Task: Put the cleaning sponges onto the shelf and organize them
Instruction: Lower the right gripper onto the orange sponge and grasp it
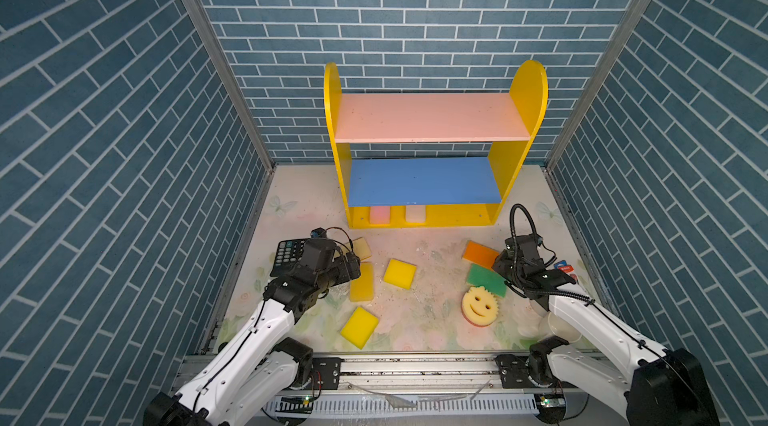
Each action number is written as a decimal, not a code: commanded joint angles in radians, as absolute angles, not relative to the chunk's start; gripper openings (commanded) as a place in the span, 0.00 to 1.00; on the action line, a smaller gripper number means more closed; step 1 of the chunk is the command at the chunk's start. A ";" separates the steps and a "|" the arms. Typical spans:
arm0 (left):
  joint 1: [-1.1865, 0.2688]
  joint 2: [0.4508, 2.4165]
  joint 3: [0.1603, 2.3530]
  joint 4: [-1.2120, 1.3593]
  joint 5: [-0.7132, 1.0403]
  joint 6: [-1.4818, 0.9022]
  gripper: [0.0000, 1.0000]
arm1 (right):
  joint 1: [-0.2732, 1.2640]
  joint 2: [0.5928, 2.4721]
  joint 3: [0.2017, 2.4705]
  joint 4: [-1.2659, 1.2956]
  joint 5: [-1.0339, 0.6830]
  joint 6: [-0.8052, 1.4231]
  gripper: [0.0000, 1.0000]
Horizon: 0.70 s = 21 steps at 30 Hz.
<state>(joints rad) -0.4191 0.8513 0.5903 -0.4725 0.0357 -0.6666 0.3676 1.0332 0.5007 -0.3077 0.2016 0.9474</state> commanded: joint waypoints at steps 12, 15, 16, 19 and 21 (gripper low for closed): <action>-0.415 0.859 0.585 -0.468 0.026 -0.667 0.92 | 0.284 1.285 0.510 -0.082 0.096 0.924 0.45; -0.414 0.859 0.587 -0.471 0.026 -0.670 0.92 | 0.284 1.333 0.516 -0.031 0.076 0.930 0.42; -0.414 0.858 0.589 -0.474 0.025 -0.670 0.92 | 0.284 1.337 0.523 -0.028 0.069 0.927 0.42; -0.414 0.861 0.594 -0.475 0.019 -0.662 0.92 | 0.284 1.327 0.531 -0.024 0.067 0.923 0.42; -0.414 0.869 0.601 -0.477 0.017 -0.660 0.92 | 0.285 1.322 0.535 -0.025 0.056 0.932 0.43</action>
